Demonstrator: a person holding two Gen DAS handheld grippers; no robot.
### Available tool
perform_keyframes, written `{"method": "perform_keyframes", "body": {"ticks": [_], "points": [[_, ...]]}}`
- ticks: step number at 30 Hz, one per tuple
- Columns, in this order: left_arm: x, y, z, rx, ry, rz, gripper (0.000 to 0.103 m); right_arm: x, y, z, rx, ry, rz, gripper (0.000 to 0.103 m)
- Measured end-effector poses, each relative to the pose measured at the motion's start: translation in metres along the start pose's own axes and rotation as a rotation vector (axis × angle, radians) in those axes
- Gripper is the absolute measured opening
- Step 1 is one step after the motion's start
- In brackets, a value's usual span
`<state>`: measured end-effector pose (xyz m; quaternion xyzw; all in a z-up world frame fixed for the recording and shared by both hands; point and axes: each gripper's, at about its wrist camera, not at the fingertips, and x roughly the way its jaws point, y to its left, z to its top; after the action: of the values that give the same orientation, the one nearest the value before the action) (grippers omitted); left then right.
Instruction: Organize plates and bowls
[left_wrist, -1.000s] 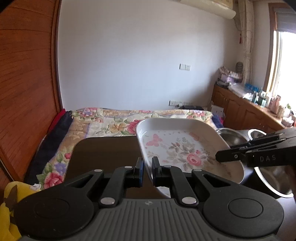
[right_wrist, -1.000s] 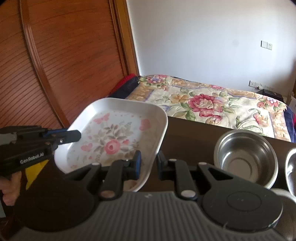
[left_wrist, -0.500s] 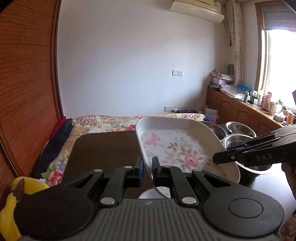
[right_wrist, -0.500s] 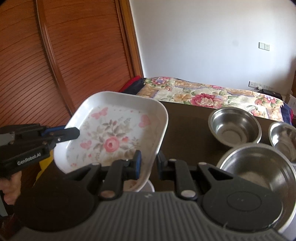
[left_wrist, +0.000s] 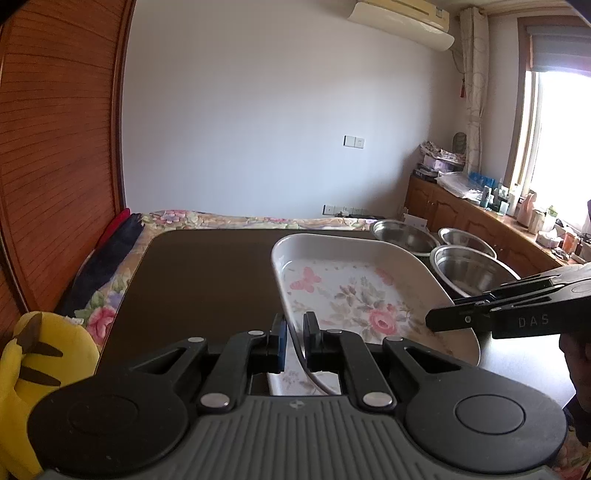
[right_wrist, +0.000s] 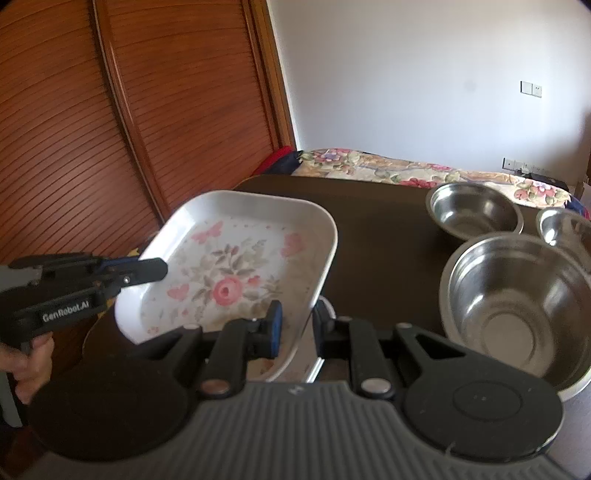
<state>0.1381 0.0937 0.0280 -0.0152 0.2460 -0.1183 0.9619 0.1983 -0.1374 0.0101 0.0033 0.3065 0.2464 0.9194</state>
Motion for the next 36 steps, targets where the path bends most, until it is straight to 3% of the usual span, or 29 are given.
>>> {"method": "perform_keyframes", "body": {"ticks": [17, 36], "points": [[0.007, 0.005, -0.022, -0.034, 0.035, -0.024, 0.028, -0.004, 0.005, -0.012, -0.041, 0.003, -0.012, 0.020], [0.024, 0.004, -0.038, -0.026, 0.062, 0.015, 0.029, 0.008, 0.011, -0.015, -0.030, 0.024, -0.024, 0.020]]}}
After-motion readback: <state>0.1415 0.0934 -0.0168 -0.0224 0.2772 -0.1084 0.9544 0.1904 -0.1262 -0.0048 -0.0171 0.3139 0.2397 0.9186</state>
